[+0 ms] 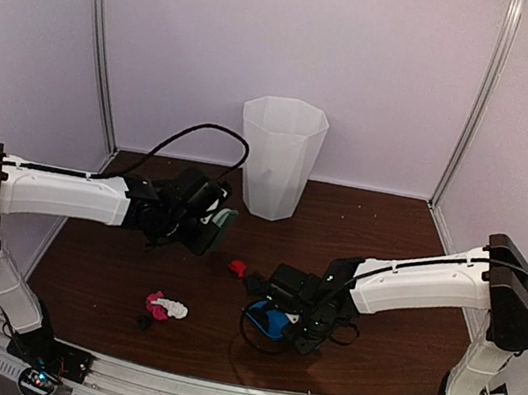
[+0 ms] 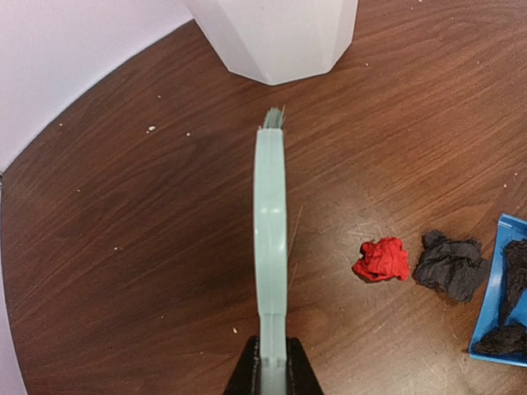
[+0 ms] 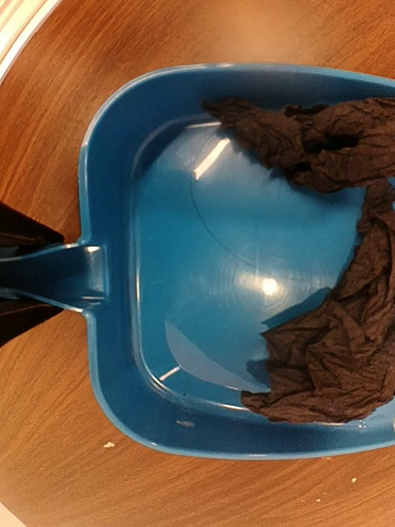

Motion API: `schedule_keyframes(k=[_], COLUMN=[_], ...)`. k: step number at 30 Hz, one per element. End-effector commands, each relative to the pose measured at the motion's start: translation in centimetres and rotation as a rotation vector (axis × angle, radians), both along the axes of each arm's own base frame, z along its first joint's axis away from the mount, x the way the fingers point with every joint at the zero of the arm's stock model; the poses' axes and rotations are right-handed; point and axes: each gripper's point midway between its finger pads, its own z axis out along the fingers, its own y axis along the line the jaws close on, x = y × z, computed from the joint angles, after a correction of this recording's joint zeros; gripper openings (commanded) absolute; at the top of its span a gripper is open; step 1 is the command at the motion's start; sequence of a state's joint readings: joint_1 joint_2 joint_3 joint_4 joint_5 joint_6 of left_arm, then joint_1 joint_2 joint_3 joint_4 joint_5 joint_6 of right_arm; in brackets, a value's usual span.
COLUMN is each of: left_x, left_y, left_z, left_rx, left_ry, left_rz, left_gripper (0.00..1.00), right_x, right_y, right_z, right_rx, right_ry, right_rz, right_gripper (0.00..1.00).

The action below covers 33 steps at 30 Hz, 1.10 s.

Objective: Sweep away the paper scraps from the table
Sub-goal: Sweep the paper scraps into the dustpan.

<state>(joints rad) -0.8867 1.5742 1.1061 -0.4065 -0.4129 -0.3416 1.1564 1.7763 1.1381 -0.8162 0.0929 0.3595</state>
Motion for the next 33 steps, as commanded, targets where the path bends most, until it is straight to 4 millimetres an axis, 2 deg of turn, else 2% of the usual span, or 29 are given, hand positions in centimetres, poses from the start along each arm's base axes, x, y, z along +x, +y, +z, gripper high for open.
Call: schedule_keyframes(k=[1,6,15,24,33], left_x=[1.3,0.9,-2.2,-6.1,-9.4], left_y=[-2.9,-4.6,-6.8,-8.4,-10.1], left_z=[-1.1,-3.2,-4.5,-3.8,-1.9], left_rx=[-0.010,-0.013,-0.069,-0.098,-0.118], left_ry=[0.035,0.106,0.200,0.203,0.169], left_rz=[-0.113,-0.183,-0.308,-0.379,-0.437], left_gripper=[0.00,0.00,0.00,0.00,0.00], right_x=[0.6,0.9,0.9,0.5,-0.4], right_y=[-0.2,0.2,0.3,-0.3,-0.4], right_z=[-0.3,-0.3,-0.8,-0.9,-0.3], right_rx=[-0.044,-0.041,-0.036,-0.011,0.066], right_ry=[0.007,0.005,0.005,0.004,-0.008], right_rz=[0.023,0.025,0.028,0.014,-0.004], right_gripper=[0.00,0.00,0.00,0.00,0.00])
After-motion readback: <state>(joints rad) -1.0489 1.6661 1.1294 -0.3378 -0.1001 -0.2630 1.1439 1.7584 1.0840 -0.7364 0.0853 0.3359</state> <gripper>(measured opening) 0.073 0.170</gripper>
